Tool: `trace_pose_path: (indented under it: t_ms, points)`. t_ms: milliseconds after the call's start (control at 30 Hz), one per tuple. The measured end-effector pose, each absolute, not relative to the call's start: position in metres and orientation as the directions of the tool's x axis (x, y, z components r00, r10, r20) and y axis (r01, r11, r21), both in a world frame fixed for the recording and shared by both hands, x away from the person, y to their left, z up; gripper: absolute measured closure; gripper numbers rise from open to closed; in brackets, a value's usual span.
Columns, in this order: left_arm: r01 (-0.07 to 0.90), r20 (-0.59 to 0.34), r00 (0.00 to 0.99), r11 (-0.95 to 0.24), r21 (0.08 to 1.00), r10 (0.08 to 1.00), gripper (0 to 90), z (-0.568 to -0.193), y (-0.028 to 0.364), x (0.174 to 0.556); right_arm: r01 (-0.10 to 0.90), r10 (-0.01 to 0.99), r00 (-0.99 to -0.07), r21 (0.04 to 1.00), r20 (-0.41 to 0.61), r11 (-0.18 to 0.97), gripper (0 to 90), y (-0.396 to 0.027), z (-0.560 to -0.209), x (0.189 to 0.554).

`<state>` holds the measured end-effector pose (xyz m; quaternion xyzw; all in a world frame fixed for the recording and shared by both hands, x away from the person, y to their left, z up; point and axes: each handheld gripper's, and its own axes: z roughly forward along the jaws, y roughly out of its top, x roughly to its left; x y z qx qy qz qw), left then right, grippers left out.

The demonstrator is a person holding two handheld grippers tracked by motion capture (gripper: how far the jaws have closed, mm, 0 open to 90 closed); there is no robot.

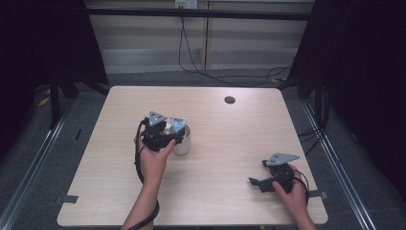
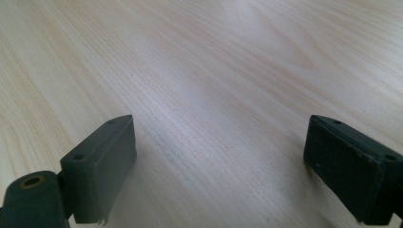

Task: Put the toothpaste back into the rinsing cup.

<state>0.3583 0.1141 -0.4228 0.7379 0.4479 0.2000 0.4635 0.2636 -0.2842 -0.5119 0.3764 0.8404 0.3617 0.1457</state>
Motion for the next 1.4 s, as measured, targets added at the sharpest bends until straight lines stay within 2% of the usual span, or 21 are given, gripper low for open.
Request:
trace_pose_path:
  t_ms: [1400]
  points:
    - [0.492, -0.126, 0.533, -0.185, 0.851, 0.837, 20.2, -0.421, 0.149, 0.349, 0.527, 0.738, -0.674, 0.717, 0.027, 0.455, 10.1, -0.284, -0.512, 0.264]
